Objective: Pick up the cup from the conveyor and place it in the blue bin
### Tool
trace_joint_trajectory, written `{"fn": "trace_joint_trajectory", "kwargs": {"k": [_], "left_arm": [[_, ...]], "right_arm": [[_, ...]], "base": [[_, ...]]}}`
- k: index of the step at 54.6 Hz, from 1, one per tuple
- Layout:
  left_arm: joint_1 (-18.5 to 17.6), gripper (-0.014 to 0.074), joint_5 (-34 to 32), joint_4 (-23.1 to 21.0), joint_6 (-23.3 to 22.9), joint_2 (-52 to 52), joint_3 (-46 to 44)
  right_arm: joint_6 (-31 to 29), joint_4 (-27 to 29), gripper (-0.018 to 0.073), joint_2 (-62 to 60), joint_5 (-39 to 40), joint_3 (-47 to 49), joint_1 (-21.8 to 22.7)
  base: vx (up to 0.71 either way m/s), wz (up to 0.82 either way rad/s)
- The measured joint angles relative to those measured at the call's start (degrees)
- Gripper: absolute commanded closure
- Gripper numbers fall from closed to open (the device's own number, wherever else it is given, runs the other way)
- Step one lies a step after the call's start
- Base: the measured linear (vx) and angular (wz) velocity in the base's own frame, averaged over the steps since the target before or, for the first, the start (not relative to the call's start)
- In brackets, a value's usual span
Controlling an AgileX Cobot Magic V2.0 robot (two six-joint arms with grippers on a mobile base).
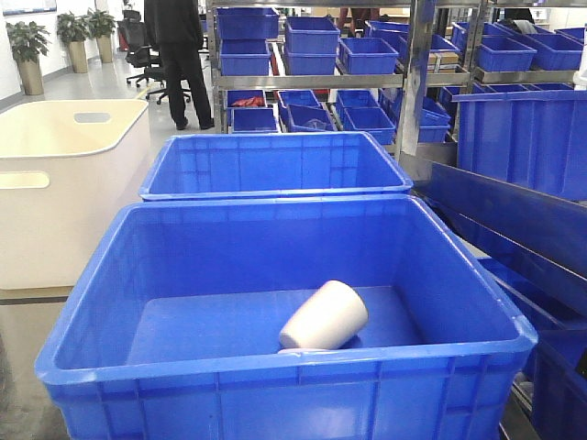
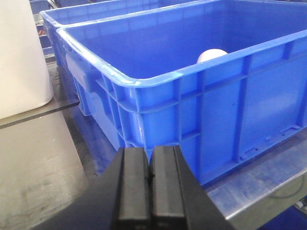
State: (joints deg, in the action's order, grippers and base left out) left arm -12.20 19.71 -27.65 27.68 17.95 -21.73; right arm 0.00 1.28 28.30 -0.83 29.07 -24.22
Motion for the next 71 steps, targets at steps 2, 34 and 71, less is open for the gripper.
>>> {"fn": "trace_joint_trajectory", "kwargs": {"k": [2,34,71], "left_arm": [[0.0,0.0599,0.0,0.0,0.0,0.0,0.0],[0.4,0.0599,-3.4,25.7,-18.1,-12.5,15.3],[11.8,0.0599,-8.5,29.8,-18.3,-18.3,23.3]], "right_arm": [[0.0,0.0,0.0568,0.0,0.0,0.0,0.0],[0.0,0.0,0.0568,0.0,0.0,0.0,0.0],[0.0,0.0,0.0568,-0.2,-0.1,-0.1,0.0]], "base": [[0.0,0.0],[0.0,0.0],[0.0,0.0]]}}
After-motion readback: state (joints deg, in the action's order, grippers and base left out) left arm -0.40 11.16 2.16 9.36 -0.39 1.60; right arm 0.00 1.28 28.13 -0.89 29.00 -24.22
